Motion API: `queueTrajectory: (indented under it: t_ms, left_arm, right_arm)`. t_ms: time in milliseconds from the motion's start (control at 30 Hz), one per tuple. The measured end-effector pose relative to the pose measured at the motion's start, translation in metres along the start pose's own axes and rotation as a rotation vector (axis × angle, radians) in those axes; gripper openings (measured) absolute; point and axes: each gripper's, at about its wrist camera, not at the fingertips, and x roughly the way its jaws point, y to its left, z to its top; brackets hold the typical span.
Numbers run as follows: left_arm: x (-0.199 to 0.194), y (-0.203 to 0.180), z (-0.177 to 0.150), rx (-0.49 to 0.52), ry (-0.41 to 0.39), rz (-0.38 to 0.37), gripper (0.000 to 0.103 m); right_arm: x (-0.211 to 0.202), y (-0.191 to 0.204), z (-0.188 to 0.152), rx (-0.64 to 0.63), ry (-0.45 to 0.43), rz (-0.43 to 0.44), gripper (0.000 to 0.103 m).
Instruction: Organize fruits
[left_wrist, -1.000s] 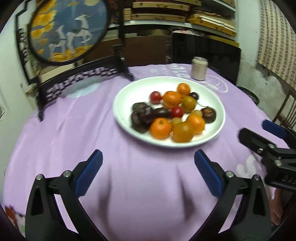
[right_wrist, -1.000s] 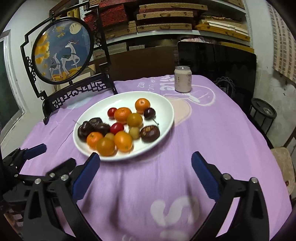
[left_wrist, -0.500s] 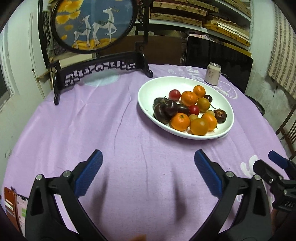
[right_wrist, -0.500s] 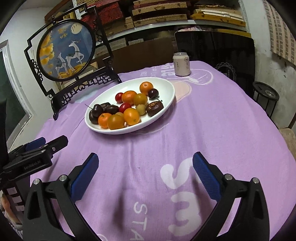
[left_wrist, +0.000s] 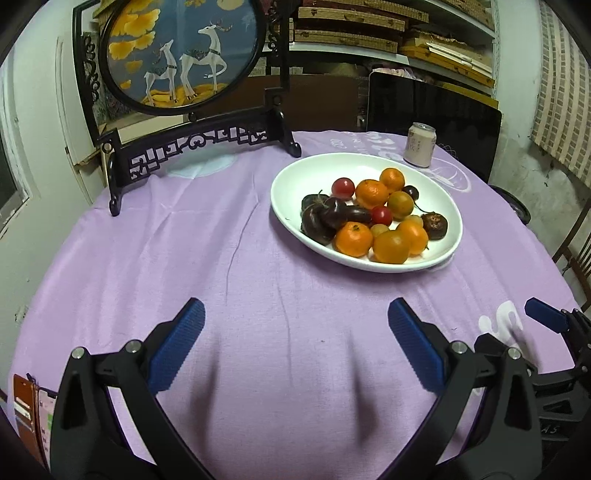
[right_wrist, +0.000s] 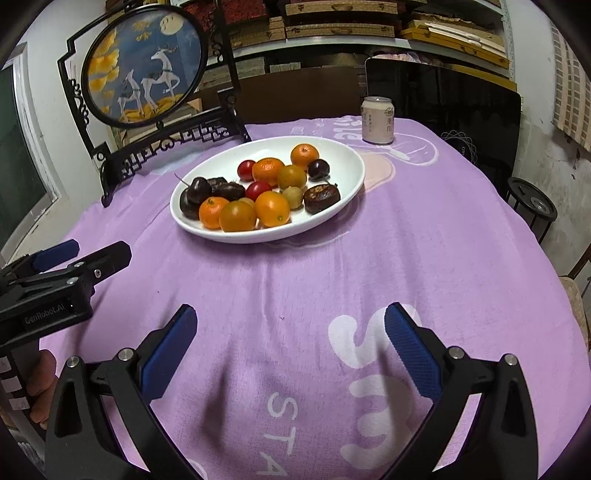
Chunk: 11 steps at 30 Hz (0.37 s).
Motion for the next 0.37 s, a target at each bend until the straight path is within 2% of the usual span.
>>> queueTrajectory:
  t_ms: [200, 367]
  left_arm:
    - [-0.0025, -0.0023, 0.0001, 0.004, -0.013, 0.036, 0.101]
    - [-0.0011, -0.002, -0.0008, -0.003, -0.004, 0.029, 0.101]
  right_arm:
    - [0.0008, 0.001, -0.0001, -0.005, 0.003, -0.002, 0.101]
    - [0.0014, 0.0014, 0.0004, -0.004, 0.004, -0.003, 0.101]
